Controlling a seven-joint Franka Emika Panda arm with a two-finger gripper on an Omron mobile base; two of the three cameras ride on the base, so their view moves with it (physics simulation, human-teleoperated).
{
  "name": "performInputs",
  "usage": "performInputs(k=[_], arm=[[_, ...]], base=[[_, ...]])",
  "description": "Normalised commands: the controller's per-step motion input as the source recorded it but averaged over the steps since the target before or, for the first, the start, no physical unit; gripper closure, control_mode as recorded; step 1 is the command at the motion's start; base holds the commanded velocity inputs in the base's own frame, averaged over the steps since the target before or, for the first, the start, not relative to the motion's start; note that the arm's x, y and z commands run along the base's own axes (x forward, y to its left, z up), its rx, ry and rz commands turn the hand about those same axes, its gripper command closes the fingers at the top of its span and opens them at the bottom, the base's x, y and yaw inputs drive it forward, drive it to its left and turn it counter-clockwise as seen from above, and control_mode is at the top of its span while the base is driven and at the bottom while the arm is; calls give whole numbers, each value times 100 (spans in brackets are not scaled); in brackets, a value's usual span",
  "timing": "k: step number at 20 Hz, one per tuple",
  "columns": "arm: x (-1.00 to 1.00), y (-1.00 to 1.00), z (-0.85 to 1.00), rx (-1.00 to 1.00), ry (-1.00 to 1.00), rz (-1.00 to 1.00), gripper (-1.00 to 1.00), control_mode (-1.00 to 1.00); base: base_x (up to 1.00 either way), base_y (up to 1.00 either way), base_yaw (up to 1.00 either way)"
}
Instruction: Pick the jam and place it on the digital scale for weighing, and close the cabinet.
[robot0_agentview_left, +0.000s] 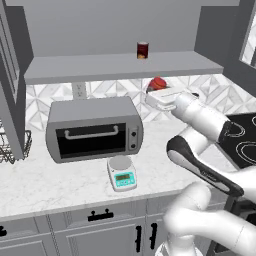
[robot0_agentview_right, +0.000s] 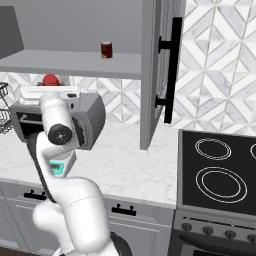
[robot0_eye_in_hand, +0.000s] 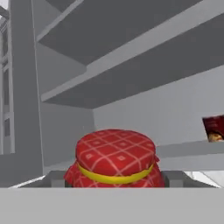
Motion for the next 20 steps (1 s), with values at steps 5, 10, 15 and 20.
performInputs(k=[5,10,15,20], arm=[[22,54,-56,-1,10,41,100,-100],[15,80,-63,-5,1,35,100,-100],[12,21,-59,-1,1,32,100,-100],[13,0,-62,0,0,21,100,-100]], base=[[0,0,0],[0,0,0],[0,0,0],[0,0,0]])
